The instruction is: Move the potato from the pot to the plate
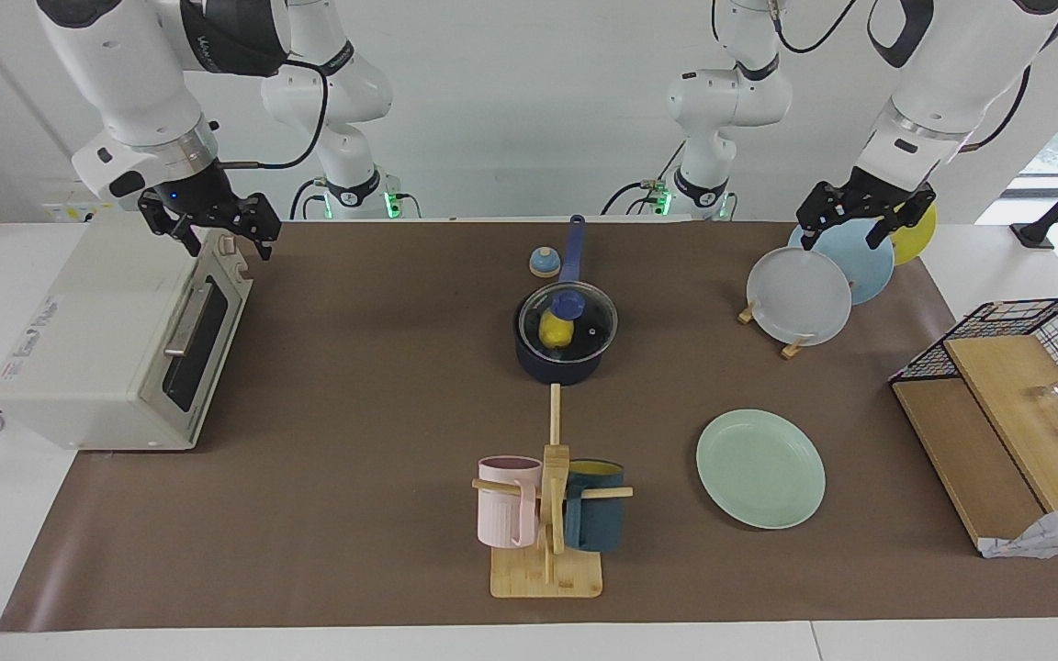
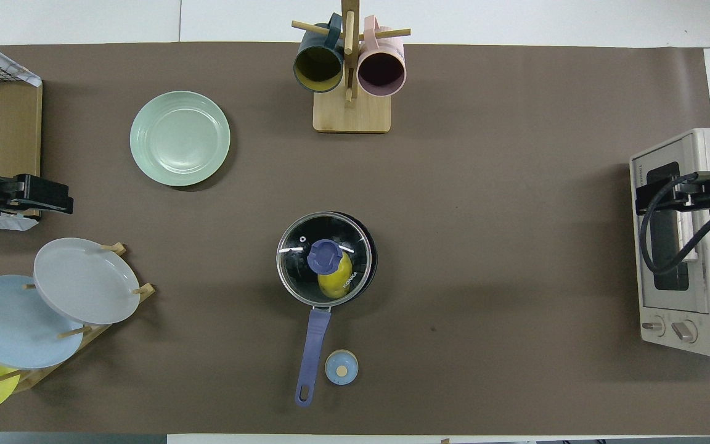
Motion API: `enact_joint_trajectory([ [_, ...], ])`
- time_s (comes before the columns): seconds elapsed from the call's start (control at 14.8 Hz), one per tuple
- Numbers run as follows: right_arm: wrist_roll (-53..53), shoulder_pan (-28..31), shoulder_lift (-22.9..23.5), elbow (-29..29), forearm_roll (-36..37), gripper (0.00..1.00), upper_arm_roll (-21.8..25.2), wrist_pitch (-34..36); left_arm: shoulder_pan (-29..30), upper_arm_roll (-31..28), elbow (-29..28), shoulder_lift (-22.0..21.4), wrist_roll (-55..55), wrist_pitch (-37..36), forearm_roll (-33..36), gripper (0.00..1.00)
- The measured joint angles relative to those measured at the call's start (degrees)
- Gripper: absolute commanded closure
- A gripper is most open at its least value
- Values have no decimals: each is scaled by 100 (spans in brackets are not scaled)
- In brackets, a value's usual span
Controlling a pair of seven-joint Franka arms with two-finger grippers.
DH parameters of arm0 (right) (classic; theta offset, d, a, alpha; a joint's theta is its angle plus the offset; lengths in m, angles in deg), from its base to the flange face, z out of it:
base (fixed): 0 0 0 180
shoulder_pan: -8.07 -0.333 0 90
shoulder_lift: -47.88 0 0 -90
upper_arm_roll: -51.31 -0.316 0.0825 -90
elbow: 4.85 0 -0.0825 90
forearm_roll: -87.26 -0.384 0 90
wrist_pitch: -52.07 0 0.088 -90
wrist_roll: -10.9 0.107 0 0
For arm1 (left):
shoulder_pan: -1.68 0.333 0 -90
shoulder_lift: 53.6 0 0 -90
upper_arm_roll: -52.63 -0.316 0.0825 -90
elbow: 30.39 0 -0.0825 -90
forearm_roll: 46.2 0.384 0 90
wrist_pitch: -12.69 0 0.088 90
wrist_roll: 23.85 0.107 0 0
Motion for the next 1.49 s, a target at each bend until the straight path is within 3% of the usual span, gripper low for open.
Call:
enact_joint_trajectory([
  [1.22, -294, -32, 0, 0, -2, 0, -53, -39, 0, 0, 0, 0, 0, 0, 0, 0],
  [1.49, -362, -349, 17, 0, -130, 0, -64, -143, 0, 0, 0, 0, 0, 0, 0, 0],
])
